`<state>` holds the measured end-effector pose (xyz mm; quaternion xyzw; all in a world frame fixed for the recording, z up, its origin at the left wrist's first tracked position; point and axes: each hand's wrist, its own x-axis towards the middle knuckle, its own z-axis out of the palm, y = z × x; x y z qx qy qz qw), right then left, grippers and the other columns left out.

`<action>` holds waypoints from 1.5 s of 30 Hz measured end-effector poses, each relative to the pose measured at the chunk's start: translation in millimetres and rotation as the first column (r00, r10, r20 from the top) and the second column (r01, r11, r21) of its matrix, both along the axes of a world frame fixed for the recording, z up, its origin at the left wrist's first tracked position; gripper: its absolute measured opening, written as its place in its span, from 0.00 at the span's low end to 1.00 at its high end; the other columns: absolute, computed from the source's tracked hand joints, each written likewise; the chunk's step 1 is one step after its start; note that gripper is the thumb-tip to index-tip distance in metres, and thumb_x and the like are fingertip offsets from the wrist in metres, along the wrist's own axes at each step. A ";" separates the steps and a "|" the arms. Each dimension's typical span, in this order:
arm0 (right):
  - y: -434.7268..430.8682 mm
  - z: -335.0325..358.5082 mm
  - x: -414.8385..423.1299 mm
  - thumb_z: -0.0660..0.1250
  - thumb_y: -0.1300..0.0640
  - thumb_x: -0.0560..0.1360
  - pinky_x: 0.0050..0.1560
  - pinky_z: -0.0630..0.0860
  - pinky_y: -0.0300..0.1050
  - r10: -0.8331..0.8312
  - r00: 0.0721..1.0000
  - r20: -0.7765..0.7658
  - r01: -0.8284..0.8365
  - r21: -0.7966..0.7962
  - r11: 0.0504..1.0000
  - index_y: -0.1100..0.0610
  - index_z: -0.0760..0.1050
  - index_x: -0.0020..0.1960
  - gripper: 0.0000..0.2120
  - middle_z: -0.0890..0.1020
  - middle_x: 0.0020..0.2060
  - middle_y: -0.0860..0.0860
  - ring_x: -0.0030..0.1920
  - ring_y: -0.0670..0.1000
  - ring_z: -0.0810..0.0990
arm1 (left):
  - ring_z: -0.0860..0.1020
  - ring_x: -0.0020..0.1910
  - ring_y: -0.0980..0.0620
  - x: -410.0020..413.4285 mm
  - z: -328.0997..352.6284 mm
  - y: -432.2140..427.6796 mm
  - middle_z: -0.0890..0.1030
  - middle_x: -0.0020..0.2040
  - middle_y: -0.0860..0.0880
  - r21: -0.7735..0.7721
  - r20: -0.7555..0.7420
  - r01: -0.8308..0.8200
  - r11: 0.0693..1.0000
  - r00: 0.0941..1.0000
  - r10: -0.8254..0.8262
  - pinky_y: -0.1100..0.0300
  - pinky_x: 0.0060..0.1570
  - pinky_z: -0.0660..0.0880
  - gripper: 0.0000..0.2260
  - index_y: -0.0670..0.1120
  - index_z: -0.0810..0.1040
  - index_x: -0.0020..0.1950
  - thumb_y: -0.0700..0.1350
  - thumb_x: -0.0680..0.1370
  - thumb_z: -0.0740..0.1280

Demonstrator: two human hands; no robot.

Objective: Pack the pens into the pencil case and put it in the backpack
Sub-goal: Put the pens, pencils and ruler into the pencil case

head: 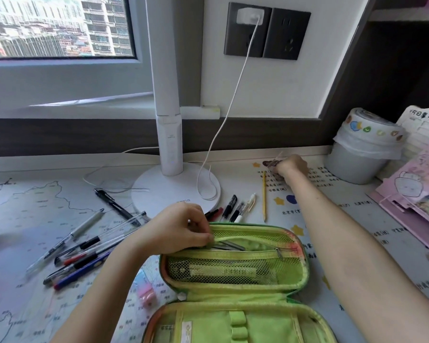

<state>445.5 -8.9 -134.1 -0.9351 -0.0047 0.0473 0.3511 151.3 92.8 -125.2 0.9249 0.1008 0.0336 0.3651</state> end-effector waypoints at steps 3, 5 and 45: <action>3.0 -2.3 0.5 0.75 0.52 0.67 0.43 0.80 0.47 0.012 1.000 0.026 -0.011 -0.024 1.000 0.62 0.76 0.54 0.21 0.82 0.51 0.58 0.48 0.59 0.82 | 0.77 0.43 0.58 -1.2 1.4 -1.0 0.79 0.43 0.55 0.027 0.000 0.009 1.000 1.000 -0.009 0.60 0.48 0.74 0.07 0.58 0.79 0.33 0.50 0.69 0.73; 1.9 -3.8 0.2 0.74 0.55 0.68 0.43 0.79 0.46 0.032 0.999 0.013 -0.032 -0.011 0.999 0.62 0.76 0.54 0.18 0.82 0.51 0.58 0.48 0.59 0.81 | 0.77 0.43 0.59 -4.7 2.5 -2.0 0.79 0.43 0.55 0.034 0.032 -0.007 0.999 0.999 0.006 0.59 0.48 0.74 0.06 0.58 0.80 0.34 0.49 0.70 0.73; -48.0 -0.9 -11.9 0.75 0.65 0.65 0.42 0.74 0.42 0.366 0.930 0.027 -0.367 0.050 0.929 0.58 0.76 0.48 0.14 0.81 0.51 0.54 0.42 0.50 0.77 | 0.77 0.46 0.62 -46.9 20.9 -12.7 0.79 0.46 0.57 0.022 0.150 -0.156 0.987 0.977 0.151 0.60 0.51 0.75 0.03 0.54 0.81 0.45 0.46 0.75 0.68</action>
